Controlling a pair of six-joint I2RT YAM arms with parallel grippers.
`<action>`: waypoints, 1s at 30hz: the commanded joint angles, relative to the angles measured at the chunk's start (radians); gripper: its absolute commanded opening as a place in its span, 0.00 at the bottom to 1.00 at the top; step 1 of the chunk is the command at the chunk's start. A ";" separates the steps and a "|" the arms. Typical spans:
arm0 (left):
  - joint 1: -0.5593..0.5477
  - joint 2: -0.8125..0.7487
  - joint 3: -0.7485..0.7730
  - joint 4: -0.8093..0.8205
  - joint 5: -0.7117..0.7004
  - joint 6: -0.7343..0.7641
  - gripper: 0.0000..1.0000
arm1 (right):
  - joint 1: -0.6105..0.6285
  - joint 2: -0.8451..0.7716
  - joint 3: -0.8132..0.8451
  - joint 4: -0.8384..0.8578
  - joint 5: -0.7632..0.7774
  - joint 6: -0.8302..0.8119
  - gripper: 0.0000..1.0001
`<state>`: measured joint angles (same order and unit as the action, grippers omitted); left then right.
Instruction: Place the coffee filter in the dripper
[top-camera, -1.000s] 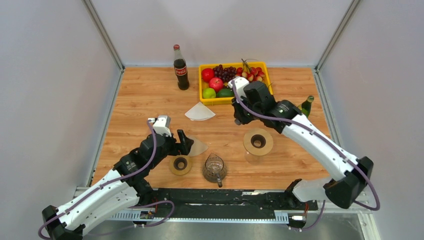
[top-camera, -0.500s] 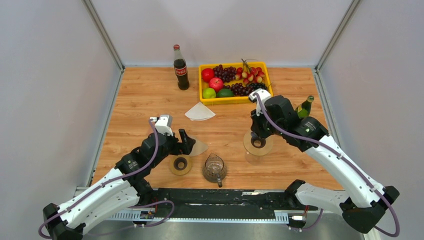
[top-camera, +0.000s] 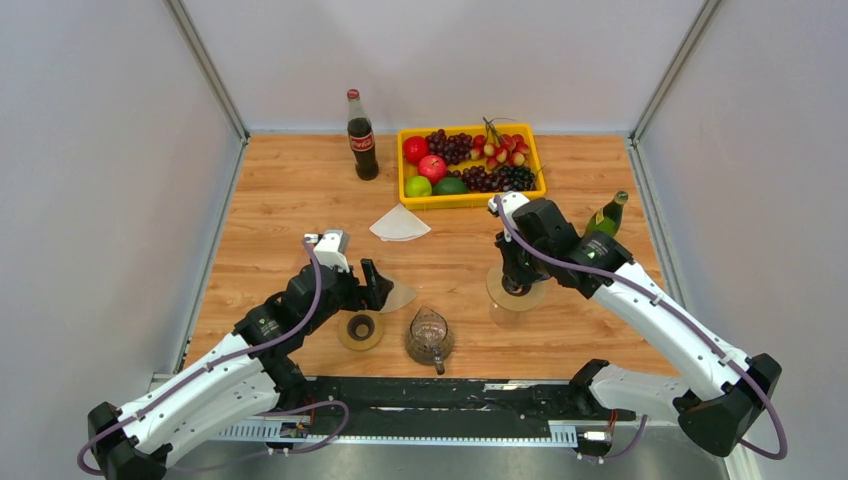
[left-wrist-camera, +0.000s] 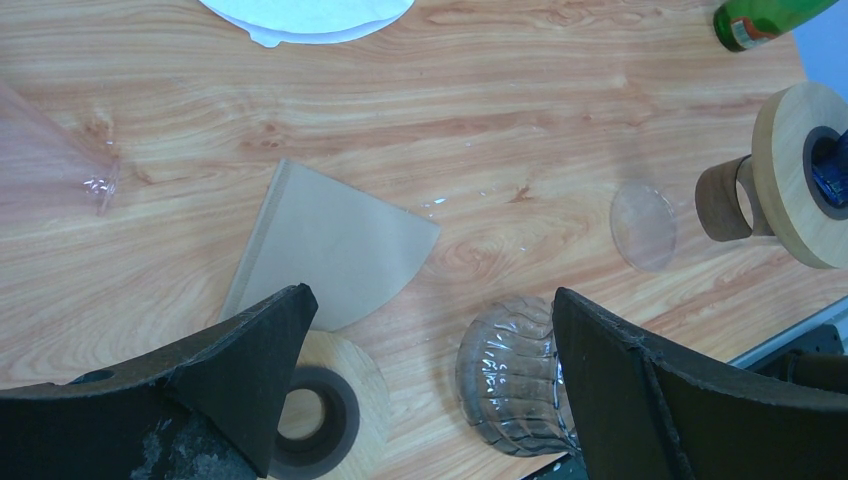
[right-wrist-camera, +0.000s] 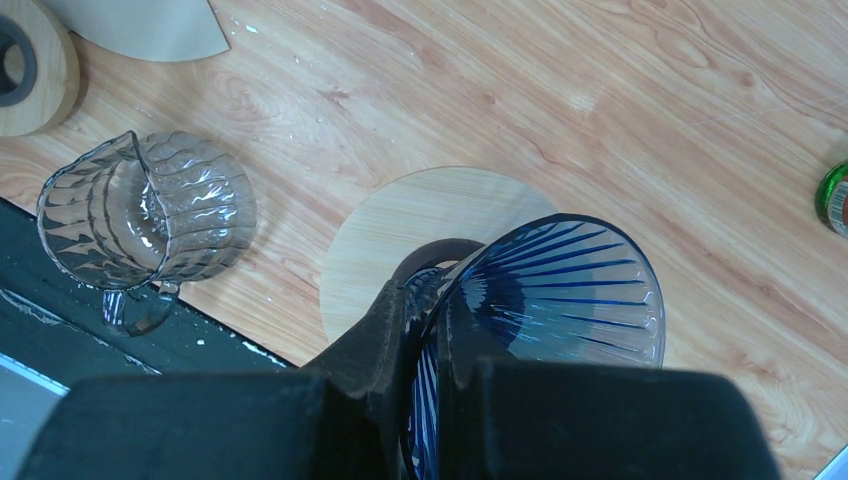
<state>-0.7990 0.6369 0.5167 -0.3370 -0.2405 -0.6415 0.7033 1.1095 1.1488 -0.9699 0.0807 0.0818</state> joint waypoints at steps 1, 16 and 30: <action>-0.003 -0.005 0.021 0.026 0.000 0.006 1.00 | -0.001 -0.013 -0.002 0.009 0.024 0.013 0.04; -0.003 -0.008 0.020 0.013 -0.007 0.006 1.00 | 0.018 0.005 0.016 -0.009 0.069 0.014 0.13; -0.003 -0.026 0.020 0.009 -0.009 0.001 1.00 | 0.033 -0.022 0.029 0.000 -0.020 0.030 0.47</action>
<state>-0.7990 0.6209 0.5167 -0.3401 -0.2462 -0.6415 0.7307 1.1156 1.1427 -0.9878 0.1013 0.0963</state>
